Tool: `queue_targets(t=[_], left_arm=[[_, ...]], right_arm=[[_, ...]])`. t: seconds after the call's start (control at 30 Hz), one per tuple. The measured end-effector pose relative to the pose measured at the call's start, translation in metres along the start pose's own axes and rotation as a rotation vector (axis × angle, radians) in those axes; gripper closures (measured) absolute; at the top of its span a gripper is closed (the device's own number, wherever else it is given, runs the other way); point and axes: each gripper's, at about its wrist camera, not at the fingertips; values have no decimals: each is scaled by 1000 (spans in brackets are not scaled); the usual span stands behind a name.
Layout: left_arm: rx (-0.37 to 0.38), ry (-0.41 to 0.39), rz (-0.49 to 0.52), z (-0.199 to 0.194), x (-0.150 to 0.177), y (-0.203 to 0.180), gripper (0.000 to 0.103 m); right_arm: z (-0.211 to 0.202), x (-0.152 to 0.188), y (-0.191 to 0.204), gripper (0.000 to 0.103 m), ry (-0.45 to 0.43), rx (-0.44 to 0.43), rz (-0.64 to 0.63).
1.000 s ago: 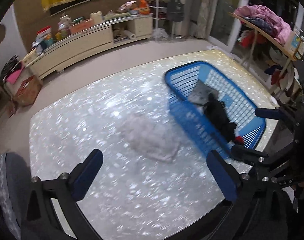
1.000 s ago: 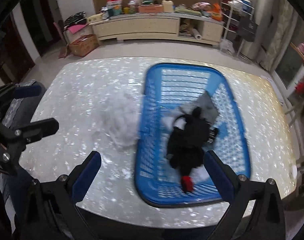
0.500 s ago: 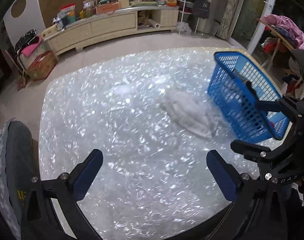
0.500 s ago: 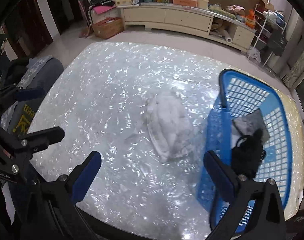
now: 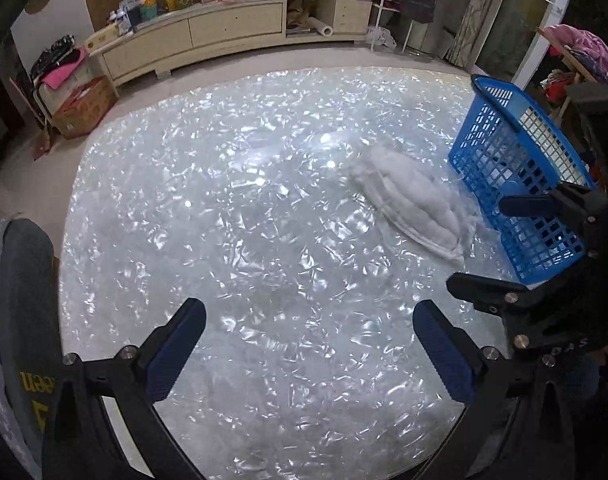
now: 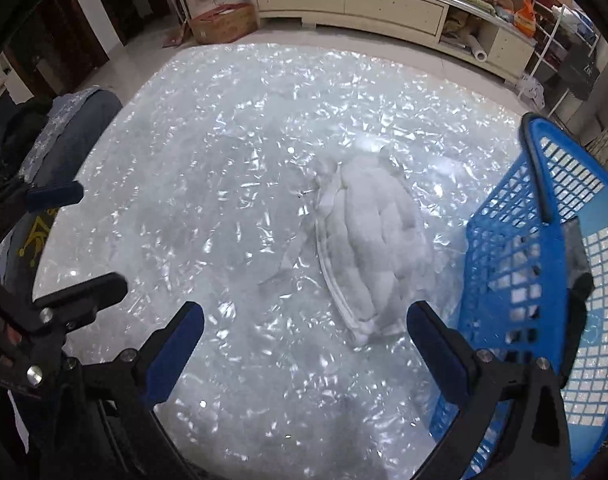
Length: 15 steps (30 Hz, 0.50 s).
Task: Organize soft objects
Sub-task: 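Move the right gripper to the white quilted pad and grasp its end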
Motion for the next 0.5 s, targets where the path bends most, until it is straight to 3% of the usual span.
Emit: queue_targets(t=[0.5], left_arm=[[-5,19,-17,50,-6,16,0]], right_arm=[[70,-32,-9,1,49,70,79]])
Point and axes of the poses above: each gripper's, at about its wrist camera, not at the fingertips, and z roughly the way its jaws point, y to its left, x to its underside, and after that the axes turned 13 degrees about z, right-handed
